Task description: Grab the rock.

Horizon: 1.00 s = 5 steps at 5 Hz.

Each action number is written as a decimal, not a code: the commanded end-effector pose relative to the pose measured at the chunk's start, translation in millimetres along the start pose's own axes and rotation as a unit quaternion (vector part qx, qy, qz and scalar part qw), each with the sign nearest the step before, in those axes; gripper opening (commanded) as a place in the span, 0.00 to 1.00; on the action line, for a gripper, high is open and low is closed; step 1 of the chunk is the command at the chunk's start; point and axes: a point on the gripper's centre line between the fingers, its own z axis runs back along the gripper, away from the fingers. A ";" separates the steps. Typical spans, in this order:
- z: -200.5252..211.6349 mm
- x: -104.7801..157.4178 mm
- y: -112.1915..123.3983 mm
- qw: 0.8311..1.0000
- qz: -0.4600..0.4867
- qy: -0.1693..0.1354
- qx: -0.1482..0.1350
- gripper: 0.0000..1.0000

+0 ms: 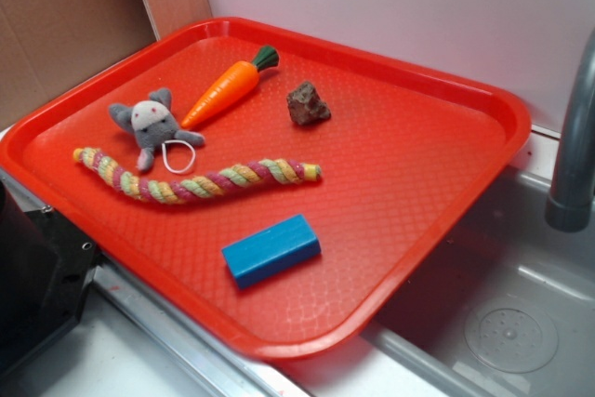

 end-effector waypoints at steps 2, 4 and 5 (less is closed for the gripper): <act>-7.3 12.5 6.3 1.000 -0.023 -0.014 0.006 1.00; -27.1 49.1 16.4 0.988 -0.146 -0.044 -0.011 1.00; -44.9 73.8 15.4 0.972 -0.225 -0.067 -0.012 1.00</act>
